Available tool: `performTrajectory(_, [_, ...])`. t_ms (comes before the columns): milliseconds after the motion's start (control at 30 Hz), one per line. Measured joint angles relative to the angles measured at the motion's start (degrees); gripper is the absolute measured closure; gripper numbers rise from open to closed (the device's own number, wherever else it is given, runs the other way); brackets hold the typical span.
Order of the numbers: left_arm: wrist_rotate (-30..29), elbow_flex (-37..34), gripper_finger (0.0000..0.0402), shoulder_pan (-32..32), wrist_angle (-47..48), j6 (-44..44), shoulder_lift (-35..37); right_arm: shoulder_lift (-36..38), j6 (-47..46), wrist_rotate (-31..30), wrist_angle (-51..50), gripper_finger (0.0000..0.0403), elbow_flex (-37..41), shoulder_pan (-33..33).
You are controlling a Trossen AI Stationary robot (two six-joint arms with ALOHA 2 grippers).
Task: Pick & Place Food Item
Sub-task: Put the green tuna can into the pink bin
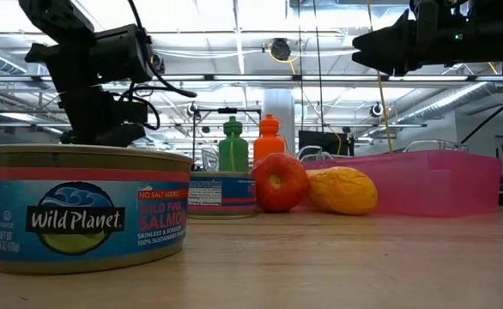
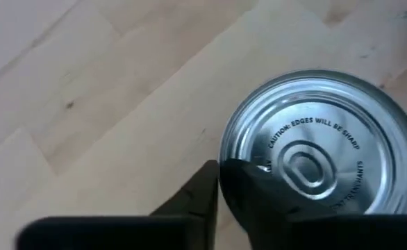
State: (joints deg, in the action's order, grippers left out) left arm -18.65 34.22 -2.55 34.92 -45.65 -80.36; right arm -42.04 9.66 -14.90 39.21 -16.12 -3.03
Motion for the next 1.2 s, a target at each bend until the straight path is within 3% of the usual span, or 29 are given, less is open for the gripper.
performTrajectory(133, [2.9, -0.2, 0.0387, -0.1, -4.4, 2.6, 0.0, 0.0, 0.0, 0.0, 0.0, 0.0074, 0.0, 0.0])
performTrajectory(300, [9.5, -0.4, 0.0373, 1.1, -11.6, 3.5, -0.2, 0.0, -0.1, 0.0, 0.0, 0.0074, 0.0, 0.0])
performTrajectory(533, [20.4, -0.7, 0.0396, 3.2, -19.4, 3.9, -0.5, 0.0, 0.1, 0.0, -0.3, 0.0074, 0.0, 0.0])
performTrajectory(733, [21.4, -0.7, 0.0391, 4.0, -21.6, 6.7, -0.5, 0.0, 0.3, 0.0, -0.4, 0.0074, 0.0, 0.0])
performTrajectory(867, [21.8, -0.6, 0.0362, 3.3, -21.8, 6.4, -0.5, 0.0, 0.2, 0.0, -0.5, 0.0074, 0.0, 0.0])
performTrajectory(1200, [20.8, -2.0, 0.0237, 1.0, -19.1, 1.3, -0.3, 0.0, 0.1, 0.0, -0.5, 0.0074, 0.0, 0.0])
